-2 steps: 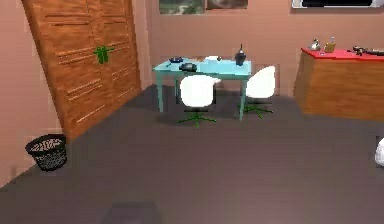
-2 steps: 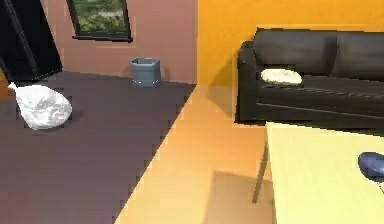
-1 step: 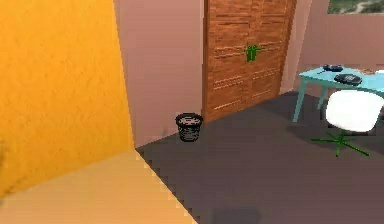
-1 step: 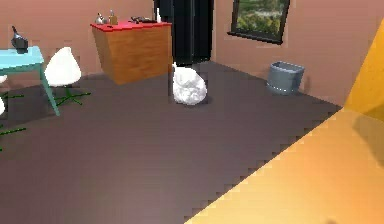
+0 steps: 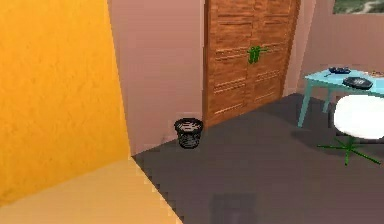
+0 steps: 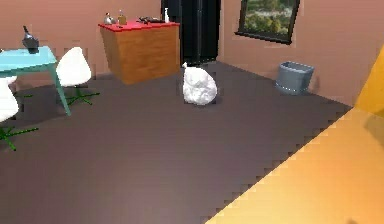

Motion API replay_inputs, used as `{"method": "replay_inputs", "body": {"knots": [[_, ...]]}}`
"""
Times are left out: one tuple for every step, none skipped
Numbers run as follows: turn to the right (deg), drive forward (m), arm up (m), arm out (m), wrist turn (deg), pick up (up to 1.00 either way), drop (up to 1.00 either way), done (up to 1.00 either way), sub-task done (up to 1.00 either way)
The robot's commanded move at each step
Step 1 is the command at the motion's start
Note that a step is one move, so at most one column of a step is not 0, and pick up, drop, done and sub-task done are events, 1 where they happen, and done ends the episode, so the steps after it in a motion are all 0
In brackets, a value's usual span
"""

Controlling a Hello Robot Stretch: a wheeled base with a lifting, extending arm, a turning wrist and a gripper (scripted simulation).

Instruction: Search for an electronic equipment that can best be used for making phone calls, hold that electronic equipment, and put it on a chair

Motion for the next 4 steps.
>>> {"method": "replay_inputs", "body": {"knots": [[45.0,0.00,0.00,0.00,0.0,0.00,0.00,0.00,0.00],[24.0,0.00,0.00,0.00,0.0,0.00,0.00,0.00,0.00],[0.0,1.00,0.00,0.00,0.0,0.00,0.00,0.00,0.00],[0.0,1.00,0.00,0.00,0.0,0.00,0.00,0.00,0.00]]}}
